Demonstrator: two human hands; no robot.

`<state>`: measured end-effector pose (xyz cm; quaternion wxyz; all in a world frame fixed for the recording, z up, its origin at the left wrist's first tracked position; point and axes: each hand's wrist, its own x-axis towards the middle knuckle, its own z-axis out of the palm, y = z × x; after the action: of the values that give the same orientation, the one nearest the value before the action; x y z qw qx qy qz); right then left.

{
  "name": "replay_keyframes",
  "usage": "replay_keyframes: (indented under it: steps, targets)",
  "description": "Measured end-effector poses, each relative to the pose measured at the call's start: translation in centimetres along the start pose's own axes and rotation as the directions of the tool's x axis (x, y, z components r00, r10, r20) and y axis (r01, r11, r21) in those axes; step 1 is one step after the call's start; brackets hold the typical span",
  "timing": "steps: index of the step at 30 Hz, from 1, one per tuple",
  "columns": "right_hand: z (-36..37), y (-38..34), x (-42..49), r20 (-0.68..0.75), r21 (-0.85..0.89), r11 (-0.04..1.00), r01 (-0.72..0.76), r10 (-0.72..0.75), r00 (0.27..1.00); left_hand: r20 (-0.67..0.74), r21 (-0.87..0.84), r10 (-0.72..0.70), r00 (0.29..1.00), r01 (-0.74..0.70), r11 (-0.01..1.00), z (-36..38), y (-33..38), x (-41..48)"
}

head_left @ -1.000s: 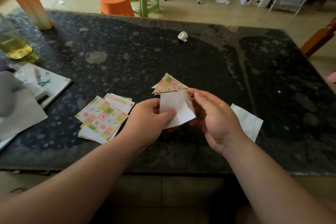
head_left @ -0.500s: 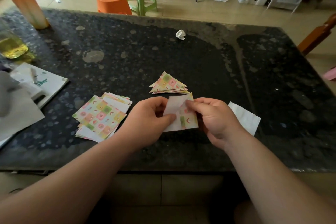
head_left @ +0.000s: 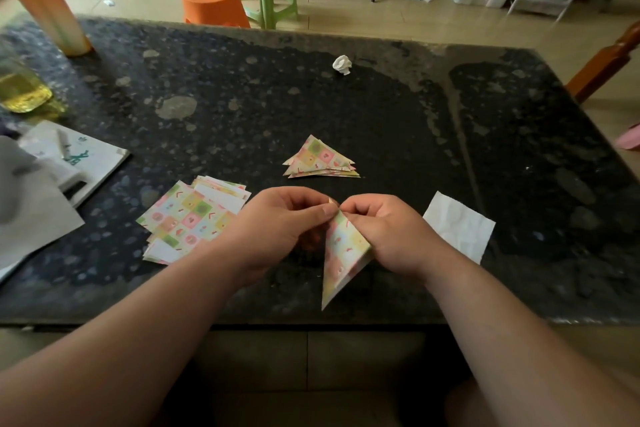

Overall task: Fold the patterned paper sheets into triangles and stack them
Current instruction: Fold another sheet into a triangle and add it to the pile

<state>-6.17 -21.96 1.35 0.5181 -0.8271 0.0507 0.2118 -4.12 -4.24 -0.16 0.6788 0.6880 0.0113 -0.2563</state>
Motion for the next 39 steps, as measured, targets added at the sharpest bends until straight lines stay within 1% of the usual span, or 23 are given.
replay_keyframes:
  steps: [5, 7, 10, 14, 16, 20, 23, 25, 28, 34, 36, 39]
  targets:
    - [-0.2, -0.2, 0.0, 0.025, -0.031, 1.000, 0.000, 0.000, 1.000, 0.007, -0.079, -0.048, 0.999, 0.048, 0.996, -0.3, 0.6, 0.0]
    - [-0.2, -0.3, -0.1, 0.038, -0.010, 1.000, -0.003, 0.003, 0.999, 0.021, -0.110, -0.055, 0.998, 0.057, 0.992, -0.2, 0.7, 0.0]
    - [-0.2, -0.4, -0.3, 0.060, 0.066, 0.998, -0.021, 0.017, 0.998, 0.029, -0.148, -0.076, 0.997, 0.080, 0.986, -0.1, 0.8, -0.2]
    - [-0.1, -0.2, -0.2, 0.027, 0.171, 0.985, -0.033, 0.029, 0.999, -0.049, -0.191, -0.041, 0.998, 0.031, 0.981, -0.3, 0.9, 0.2]
    - [-0.1, -0.2, -0.3, 0.013, 0.189, 0.981, -0.049, 0.048, 0.999, -0.089, -0.186, -0.035, 0.995, 0.018, 0.982, -0.4, 0.8, 0.4]
    - [0.4, 0.0, -0.1, -0.020, 0.070, 0.996, 0.052, -0.051, 0.999, -0.107, -0.128, -0.029, 0.994, 0.015, 0.992, -0.4, 0.4, 0.4]
    - [0.6, 0.1, 0.0, -0.039, 0.058, 0.997, 0.047, -0.045, 0.998, -0.061, -0.133, -0.044, 0.997, 0.036, 0.990, -0.1, 0.5, 0.2]
    - [0.5, 0.0, 0.0, -0.018, 0.067, 0.997, 0.033, -0.032, 0.999, -0.065, -0.131, -0.055, 0.996, 0.046, 0.990, -0.1, 0.5, 0.2]
    - [0.6, -0.2, -0.1, 0.020, 0.045, 0.999, 0.014, -0.015, 1.000, -0.115, -0.049, -0.013, 0.993, 0.008, 0.999, -0.2, 0.2, 0.5]
    - [1.1, -0.4, 0.1, 0.032, -0.010, 1.000, -0.001, 0.002, 0.999, -0.328, 0.192, 0.083, 0.941, -0.020, 0.981, 0.7, -0.2, 0.6]
    - [0.8, -0.5, 0.0, 0.046, 0.033, 0.999, -0.011, 0.010, 0.999, -0.370, 0.188, 0.107, 0.923, -0.039, 0.981, 0.7, -0.1, 0.7]
    - [0.5, -0.6, 0.0, 0.076, 0.096, 0.995, -0.039, 0.032, 0.997, -0.433, 0.130, 0.118, 0.894, -0.067, 0.989, 0.1, 0.2, 1.1]
